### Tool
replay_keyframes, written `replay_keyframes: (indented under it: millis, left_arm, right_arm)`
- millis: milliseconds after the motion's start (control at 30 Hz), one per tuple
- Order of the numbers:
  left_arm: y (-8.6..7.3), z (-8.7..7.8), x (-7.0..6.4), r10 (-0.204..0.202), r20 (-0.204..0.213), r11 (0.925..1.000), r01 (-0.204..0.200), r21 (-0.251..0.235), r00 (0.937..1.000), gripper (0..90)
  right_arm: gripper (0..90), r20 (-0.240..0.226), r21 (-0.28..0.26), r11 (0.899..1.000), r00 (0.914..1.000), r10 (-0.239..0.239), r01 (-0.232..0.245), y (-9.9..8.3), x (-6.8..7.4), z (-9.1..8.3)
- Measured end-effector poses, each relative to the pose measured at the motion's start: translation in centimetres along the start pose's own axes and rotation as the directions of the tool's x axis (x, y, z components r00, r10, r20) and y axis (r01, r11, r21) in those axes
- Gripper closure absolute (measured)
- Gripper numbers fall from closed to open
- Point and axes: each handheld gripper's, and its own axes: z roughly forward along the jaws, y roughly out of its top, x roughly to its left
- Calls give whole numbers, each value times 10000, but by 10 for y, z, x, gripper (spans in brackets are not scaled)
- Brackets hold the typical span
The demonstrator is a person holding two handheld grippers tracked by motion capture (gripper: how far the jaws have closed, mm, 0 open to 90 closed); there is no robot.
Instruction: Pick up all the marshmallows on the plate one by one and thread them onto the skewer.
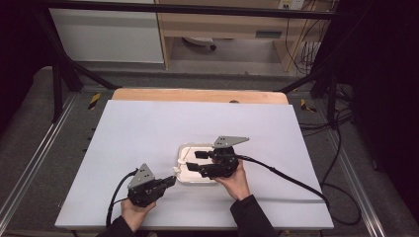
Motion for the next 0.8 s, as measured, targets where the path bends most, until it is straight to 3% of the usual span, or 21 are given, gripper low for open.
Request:
replay_keyframes:
  millis: [133,400,533,800]
  left_arm:
    - [0,-1,3,-38,-4,9999,38,136,10000,886]
    - [2,-5,6,61,-23,9994,-61,336,10000,884]
    - [3,-7,8,134,-36,9986,-132,512,9999,883]
    - [7,-15,14,242,-165,9966,-228,788,9996,882]
  right_arm:
    - [258,586,346,9981,9969,-534,514,-4,-3,-4]
    - [98,1222,764,9963,9913,-486,394,-20,-18,-9]
    - [62,1517,1037,9934,9863,-647,492,-25,-22,-10]
    - [38,1671,1124,9928,9841,-601,416,-28,-26,-10]
